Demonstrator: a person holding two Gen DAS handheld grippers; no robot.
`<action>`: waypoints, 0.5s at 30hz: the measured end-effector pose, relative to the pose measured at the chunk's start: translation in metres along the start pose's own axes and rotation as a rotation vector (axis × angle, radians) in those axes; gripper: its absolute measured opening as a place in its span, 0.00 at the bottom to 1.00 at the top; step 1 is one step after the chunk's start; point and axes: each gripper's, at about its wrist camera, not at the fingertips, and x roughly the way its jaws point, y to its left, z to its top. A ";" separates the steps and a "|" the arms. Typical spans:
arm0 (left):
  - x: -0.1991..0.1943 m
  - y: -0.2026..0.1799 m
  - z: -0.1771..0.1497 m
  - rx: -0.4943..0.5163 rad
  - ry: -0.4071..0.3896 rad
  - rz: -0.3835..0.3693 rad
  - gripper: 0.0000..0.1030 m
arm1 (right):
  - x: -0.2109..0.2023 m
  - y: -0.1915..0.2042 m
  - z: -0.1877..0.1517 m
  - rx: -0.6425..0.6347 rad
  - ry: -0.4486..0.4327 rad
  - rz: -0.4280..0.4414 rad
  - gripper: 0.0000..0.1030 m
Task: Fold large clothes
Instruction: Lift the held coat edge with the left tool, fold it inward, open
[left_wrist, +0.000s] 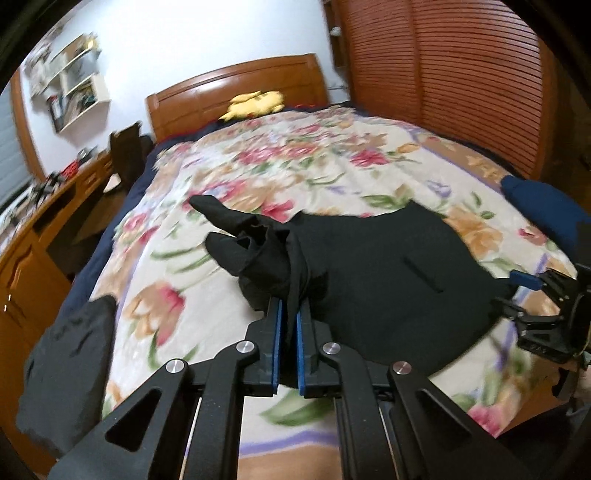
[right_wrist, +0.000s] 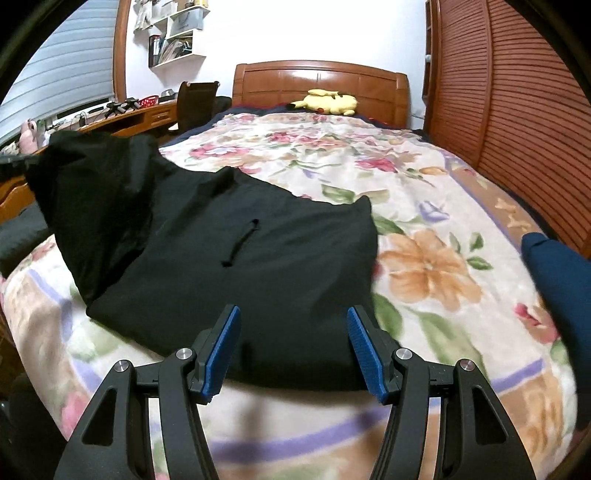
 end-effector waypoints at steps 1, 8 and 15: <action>-0.001 -0.007 0.003 0.011 -0.003 -0.005 0.06 | -0.003 -0.003 0.000 0.004 -0.005 -0.001 0.60; 0.003 -0.081 0.029 0.086 0.000 -0.087 0.03 | -0.016 -0.019 -0.002 0.029 -0.023 -0.025 0.57; 0.015 -0.136 0.027 0.142 0.023 -0.146 0.03 | -0.020 -0.038 0.000 0.080 -0.020 -0.058 0.56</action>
